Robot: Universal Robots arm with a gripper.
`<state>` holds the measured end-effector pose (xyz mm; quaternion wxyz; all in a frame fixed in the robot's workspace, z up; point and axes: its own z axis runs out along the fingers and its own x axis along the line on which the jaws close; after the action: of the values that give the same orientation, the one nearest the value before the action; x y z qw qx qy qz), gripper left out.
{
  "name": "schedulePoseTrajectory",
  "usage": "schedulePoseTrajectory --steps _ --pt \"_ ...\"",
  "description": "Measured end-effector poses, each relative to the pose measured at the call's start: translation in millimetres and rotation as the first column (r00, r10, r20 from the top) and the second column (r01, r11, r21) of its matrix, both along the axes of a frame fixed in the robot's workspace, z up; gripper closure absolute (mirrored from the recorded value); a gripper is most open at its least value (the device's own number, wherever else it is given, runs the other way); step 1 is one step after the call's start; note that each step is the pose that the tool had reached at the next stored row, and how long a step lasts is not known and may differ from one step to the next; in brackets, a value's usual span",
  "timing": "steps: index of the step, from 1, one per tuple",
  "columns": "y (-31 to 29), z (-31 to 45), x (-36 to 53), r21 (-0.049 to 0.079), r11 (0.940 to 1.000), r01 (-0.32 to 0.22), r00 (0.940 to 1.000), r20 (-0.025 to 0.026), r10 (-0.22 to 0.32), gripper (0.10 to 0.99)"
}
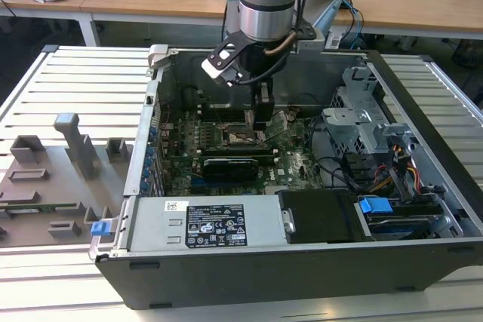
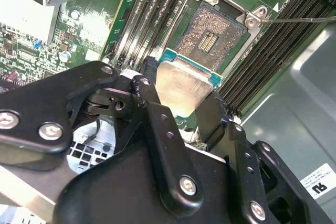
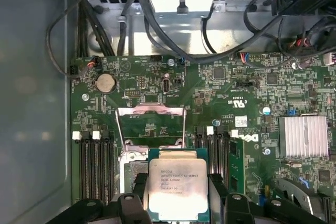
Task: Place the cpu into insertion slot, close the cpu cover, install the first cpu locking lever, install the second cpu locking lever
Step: 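Place the cpu into insertion slot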
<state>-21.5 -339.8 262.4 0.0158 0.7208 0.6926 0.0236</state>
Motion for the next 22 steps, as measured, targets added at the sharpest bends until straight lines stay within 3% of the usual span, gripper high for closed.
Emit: schedulePoseTrajectory --steps 8,16,19,22 --pt "0.0 -0.3 0.0 -0.005 0.9956 0.094 0.9956 0.0002 -0.094 0.545" --pt "0.2 -0.5 0.0 -0.007 0.9913 0.131 0.9913 0.0005 -0.131 0.545" --pt "0.2 -0.9 0.0 -0.007 0.9987 0.05 0.9988 0.0006 -0.05 0.545" --pt "0.2 -1.5 0.0 -0.007 0.9996 -0.027 0.9996 0.0005 0.027 0.545"
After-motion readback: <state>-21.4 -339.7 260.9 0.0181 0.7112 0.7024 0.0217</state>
